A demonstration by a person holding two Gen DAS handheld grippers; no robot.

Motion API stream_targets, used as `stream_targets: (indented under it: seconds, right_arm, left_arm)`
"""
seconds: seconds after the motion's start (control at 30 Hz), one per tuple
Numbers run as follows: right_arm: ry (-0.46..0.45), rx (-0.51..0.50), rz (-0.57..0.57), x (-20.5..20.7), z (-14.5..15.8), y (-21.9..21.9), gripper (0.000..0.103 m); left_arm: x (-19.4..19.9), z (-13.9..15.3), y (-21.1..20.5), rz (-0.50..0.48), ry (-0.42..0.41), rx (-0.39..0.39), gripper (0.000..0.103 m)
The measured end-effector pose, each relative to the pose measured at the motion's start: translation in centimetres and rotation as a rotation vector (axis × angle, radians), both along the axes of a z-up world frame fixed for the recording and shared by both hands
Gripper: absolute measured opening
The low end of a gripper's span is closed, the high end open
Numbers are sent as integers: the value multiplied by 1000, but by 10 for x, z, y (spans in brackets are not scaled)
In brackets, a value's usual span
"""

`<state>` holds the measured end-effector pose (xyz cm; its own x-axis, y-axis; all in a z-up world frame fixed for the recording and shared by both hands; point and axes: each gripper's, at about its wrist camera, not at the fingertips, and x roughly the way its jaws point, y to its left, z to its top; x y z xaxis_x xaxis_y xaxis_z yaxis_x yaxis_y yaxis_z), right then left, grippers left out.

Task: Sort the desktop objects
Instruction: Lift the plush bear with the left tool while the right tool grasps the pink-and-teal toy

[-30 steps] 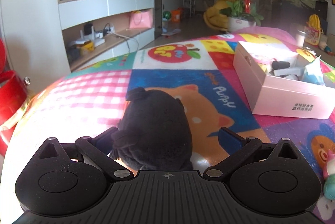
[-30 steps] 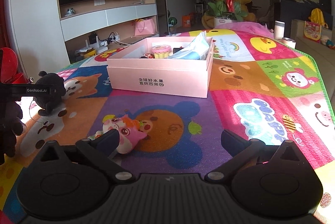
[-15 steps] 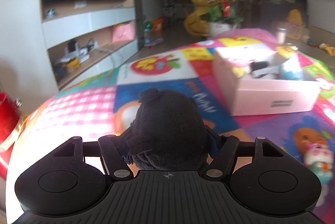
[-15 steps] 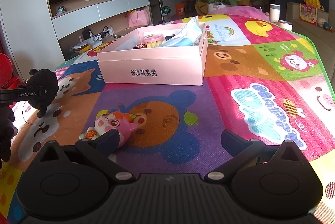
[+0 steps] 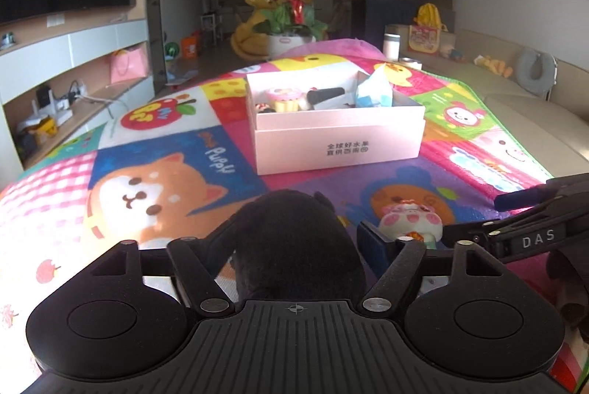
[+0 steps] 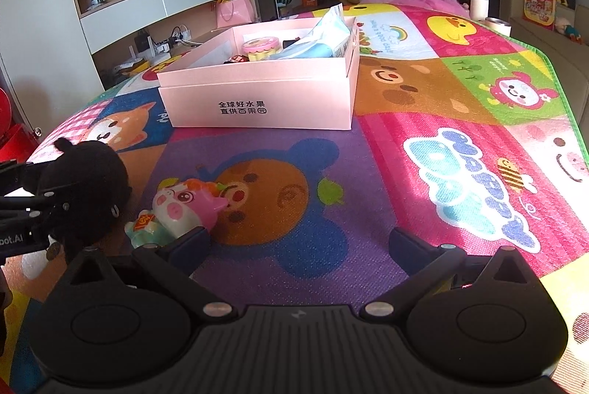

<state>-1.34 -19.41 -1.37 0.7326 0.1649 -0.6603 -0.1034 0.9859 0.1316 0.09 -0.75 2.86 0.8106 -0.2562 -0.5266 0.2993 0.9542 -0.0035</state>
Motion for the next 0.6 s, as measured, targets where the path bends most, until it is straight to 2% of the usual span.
stream_targets:
  seconds: [0.1, 0.23, 0.37, 0.6]
  right_arm:
    - [13, -21, 7, 2, -1, 2, 103]
    - [35, -126, 36, 5, -2, 16, 103]
    - [39, -114, 77, 4, 0, 12, 103]
    - [-123, -31, 176, -18, 32, 14, 103]
  left_arm:
    - [-5, 3, 5, 8, -8, -9, 93]
    - [-8, 1, 8, 8, 3, -20, 95]
    - [-13, -2, 9, -6, 24, -19, 97]
    - [-26, -5, 14, -20, 50, -14, 100]
